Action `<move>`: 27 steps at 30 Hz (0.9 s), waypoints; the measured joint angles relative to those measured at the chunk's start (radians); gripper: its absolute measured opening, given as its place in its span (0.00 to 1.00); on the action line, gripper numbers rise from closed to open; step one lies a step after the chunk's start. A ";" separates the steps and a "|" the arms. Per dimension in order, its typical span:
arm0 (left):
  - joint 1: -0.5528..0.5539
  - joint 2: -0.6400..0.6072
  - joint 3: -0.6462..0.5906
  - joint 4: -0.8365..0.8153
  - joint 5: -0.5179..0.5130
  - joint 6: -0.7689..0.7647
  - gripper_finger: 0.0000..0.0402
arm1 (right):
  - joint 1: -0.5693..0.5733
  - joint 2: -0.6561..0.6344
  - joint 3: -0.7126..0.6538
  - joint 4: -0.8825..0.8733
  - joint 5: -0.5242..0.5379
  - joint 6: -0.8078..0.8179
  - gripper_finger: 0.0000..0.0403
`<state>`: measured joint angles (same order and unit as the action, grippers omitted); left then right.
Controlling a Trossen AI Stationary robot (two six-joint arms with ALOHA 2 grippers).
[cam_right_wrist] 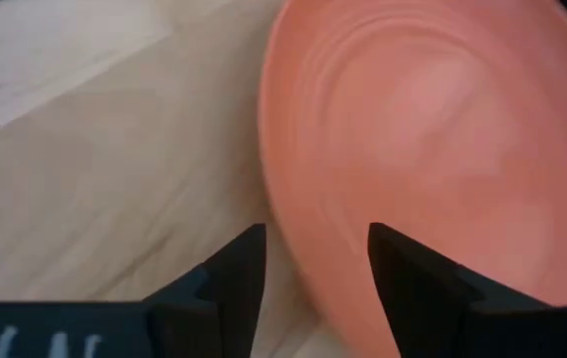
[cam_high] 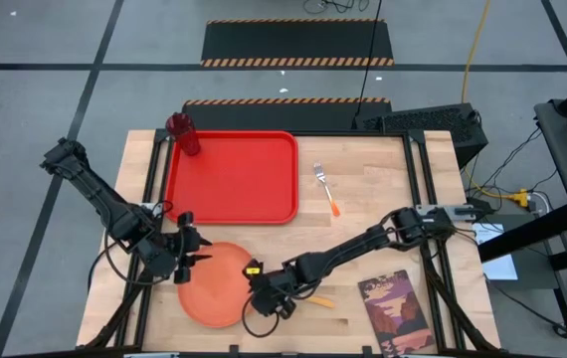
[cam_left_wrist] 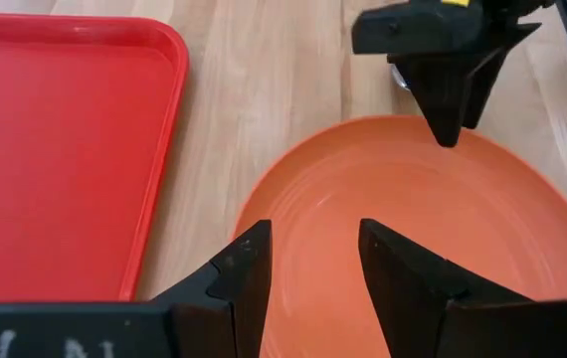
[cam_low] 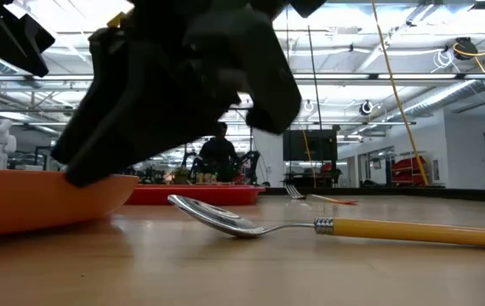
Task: Pick and place plate/cup/fork/spoon on tray
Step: Put the light orange plate on the orange tray to the bottom right of the red cup
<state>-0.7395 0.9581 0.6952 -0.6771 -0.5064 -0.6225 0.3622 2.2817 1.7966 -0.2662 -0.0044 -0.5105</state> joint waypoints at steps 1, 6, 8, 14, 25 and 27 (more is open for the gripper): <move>0.000 0.000 0.000 0.000 0.000 0.002 0.39 | -0.001 0.005 0.000 -0.003 -0.001 -0.010 0.41; 0.000 0.000 0.000 0.001 -0.002 0.016 0.39 | -0.006 0.008 -0.013 0.011 0.003 -0.073 0.32; 0.000 0.000 0.000 0.001 -0.002 0.017 0.39 | -0.010 0.008 -0.013 0.011 0.002 -0.086 0.27; 0.000 0.000 0.000 0.001 -0.011 0.018 0.39 | -0.026 0.008 -0.028 0.010 -0.001 -0.102 0.06; 0.000 -0.002 0.000 0.037 -0.019 0.039 0.39 | -0.012 -0.024 -0.030 0.001 0.004 -0.148 0.01; 0.000 -0.003 0.004 0.055 -0.023 0.067 0.39 | -0.006 -0.039 -0.030 0.001 0.014 -0.152 0.00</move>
<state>-0.7395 0.9554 0.6990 -0.6225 -0.5292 -0.5560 0.3560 2.2431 1.7668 -0.2647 0.0094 -0.6621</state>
